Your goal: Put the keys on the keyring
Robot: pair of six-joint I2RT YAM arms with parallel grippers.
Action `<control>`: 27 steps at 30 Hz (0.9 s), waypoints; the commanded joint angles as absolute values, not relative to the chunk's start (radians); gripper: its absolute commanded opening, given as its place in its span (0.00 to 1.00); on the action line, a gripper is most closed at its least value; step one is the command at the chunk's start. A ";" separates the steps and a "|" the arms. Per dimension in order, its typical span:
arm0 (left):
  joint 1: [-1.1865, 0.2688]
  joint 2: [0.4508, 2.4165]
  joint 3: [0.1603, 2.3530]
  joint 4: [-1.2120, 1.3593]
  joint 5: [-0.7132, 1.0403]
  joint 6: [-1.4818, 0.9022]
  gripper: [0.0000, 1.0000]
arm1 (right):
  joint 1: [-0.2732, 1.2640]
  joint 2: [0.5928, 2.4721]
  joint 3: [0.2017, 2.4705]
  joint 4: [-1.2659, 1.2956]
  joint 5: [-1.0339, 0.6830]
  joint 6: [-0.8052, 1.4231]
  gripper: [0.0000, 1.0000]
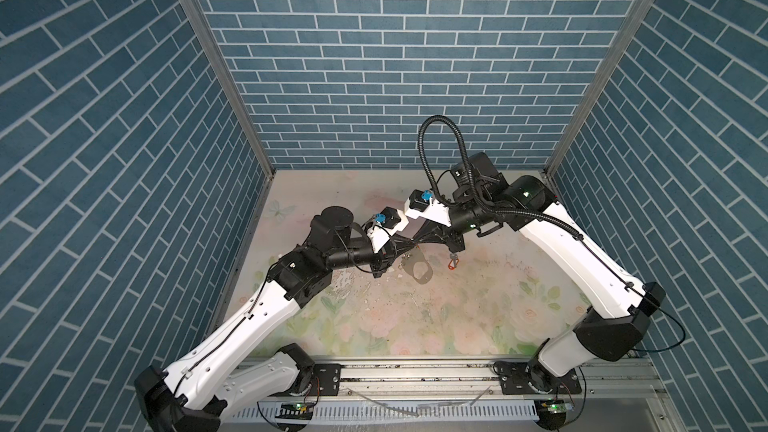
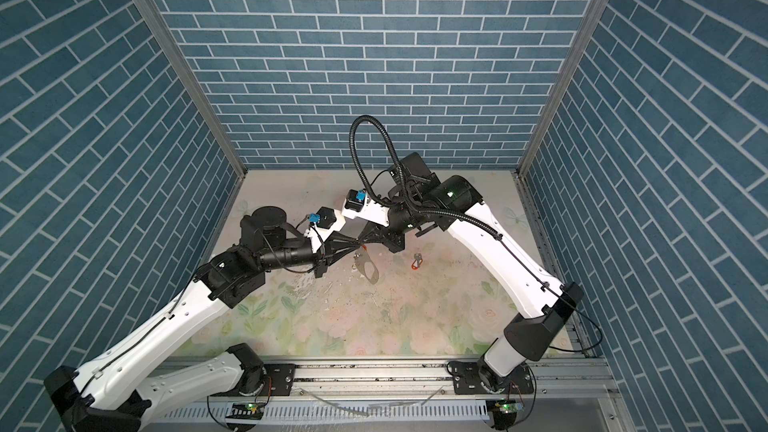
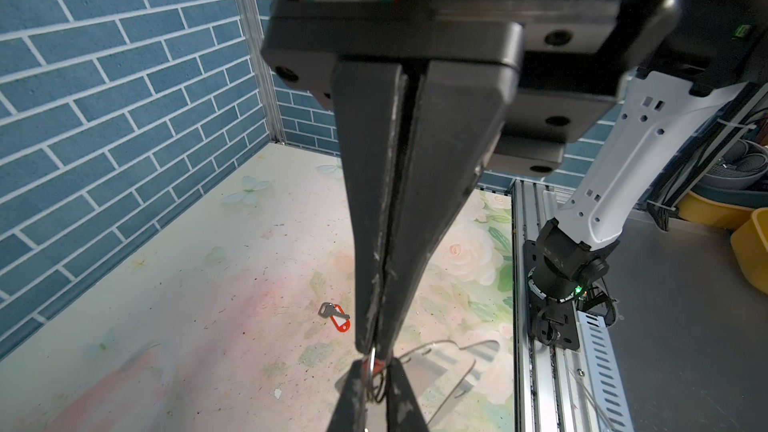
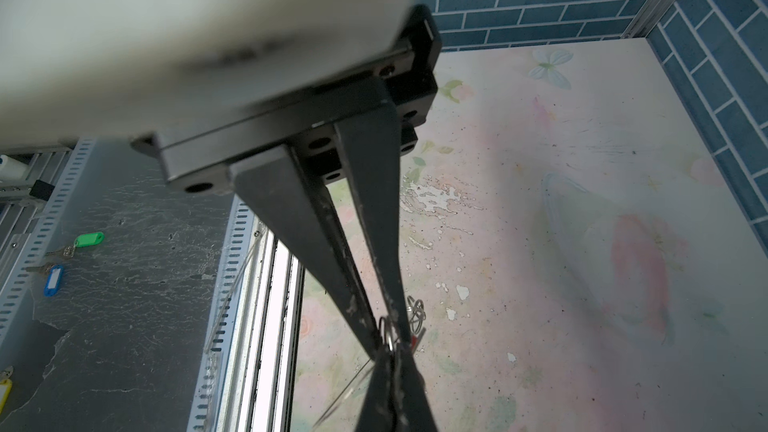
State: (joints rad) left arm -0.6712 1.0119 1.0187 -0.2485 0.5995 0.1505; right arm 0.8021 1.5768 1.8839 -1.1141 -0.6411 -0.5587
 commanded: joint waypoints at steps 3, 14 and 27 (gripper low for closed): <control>-0.673 1.009 1.020 -0.192 0.608 0.148 0.00 | 0.801 1.565 1.851 -1.100 -0.686 -0.595 0.00; -0.672 0.958 0.896 -0.005 0.604 0.090 0.00 | 0.799 1.385 1.611 -0.800 -0.570 -0.411 0.07; -0.672 0.995 0.824 0.205 0.633 0.016 0.00 | 0.799 1.139 1.239 -0.374 -0.384 -0.093 0.21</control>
